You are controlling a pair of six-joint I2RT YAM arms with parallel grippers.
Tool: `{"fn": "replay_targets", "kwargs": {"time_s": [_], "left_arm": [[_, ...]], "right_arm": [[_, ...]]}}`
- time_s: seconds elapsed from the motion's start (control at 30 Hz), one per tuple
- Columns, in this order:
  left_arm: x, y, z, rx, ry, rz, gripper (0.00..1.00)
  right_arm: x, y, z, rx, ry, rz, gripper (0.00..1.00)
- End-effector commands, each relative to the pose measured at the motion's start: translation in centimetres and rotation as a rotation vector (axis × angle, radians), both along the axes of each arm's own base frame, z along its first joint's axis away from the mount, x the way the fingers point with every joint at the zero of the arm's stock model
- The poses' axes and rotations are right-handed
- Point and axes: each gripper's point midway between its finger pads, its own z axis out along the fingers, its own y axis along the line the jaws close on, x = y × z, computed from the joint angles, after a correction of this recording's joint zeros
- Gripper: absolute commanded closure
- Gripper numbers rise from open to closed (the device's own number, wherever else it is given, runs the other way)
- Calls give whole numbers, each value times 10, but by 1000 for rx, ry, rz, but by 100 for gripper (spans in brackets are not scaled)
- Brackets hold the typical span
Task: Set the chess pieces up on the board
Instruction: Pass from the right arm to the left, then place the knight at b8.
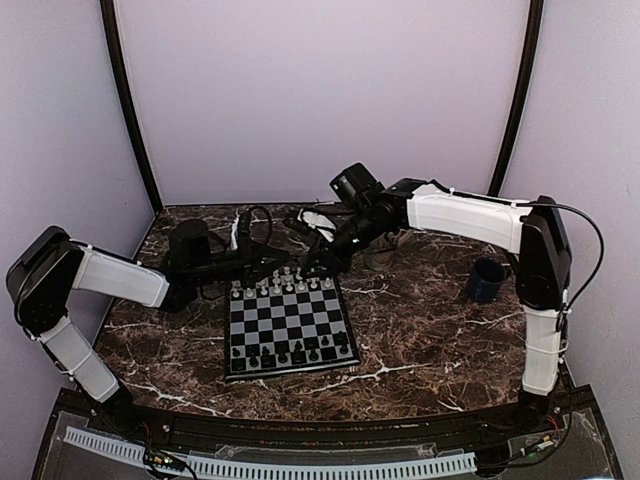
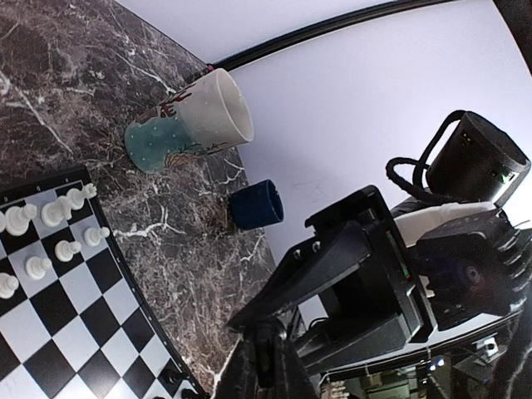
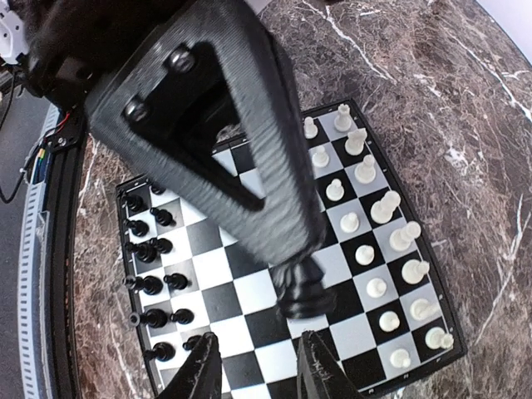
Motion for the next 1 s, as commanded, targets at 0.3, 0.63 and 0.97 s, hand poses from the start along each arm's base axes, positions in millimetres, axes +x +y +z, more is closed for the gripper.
{"fn": "replay_targets", "kwargs": {"time_s": [0.3, 0.63, 0.97], "left_arm": [[-21, -29, 29, 421, -319, -257, 100], [-83, -53, 8, 808, -569, -551, 100], [-131, -78, -40, 1092, -743, -819, 99]], "right_arm": [[26, -133, 17, 118, 93, -161, 68], [17, -167, 9, 167, 59, -212, 68], [12, -168, 4, 178, 71, -196, 68]]}}
